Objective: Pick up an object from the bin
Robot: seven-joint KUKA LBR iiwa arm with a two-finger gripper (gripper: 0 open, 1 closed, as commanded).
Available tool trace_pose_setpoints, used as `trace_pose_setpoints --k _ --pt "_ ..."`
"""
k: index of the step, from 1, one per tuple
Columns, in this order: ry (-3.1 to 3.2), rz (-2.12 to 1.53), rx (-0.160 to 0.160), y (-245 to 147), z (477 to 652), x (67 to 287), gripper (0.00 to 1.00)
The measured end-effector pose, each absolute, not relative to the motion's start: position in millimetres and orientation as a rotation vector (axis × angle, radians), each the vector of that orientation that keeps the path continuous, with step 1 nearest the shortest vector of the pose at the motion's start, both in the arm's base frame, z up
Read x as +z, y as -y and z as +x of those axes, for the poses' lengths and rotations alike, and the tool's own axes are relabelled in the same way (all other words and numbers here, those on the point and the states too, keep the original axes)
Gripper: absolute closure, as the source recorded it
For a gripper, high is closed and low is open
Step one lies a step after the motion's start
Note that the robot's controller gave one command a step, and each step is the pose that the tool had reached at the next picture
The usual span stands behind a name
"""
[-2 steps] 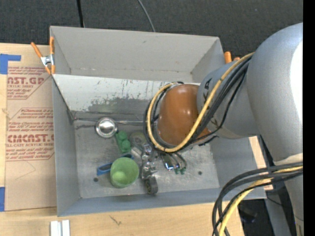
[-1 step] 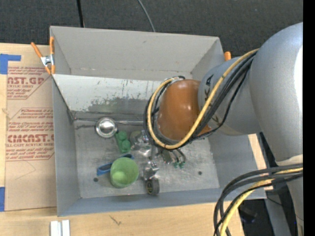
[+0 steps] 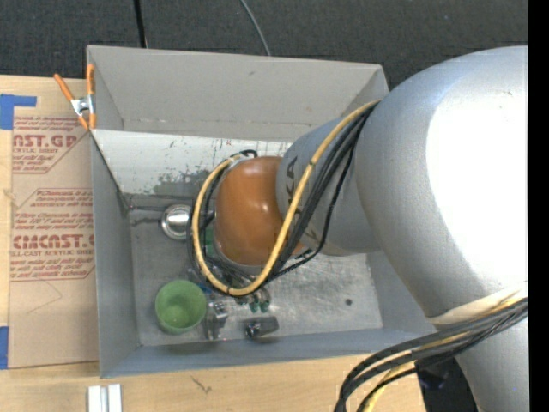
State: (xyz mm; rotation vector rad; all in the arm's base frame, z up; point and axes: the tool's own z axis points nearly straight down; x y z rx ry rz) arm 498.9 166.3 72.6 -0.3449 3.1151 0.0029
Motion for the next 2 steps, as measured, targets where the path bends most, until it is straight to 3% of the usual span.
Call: trace_pose_setpoints --k 1,2 --pt "-3.114 -0.336 0.005 -164 500.5 75 1.00" --pt "-3.114 -0.328 0.003 -168 513.9 217 1.00"
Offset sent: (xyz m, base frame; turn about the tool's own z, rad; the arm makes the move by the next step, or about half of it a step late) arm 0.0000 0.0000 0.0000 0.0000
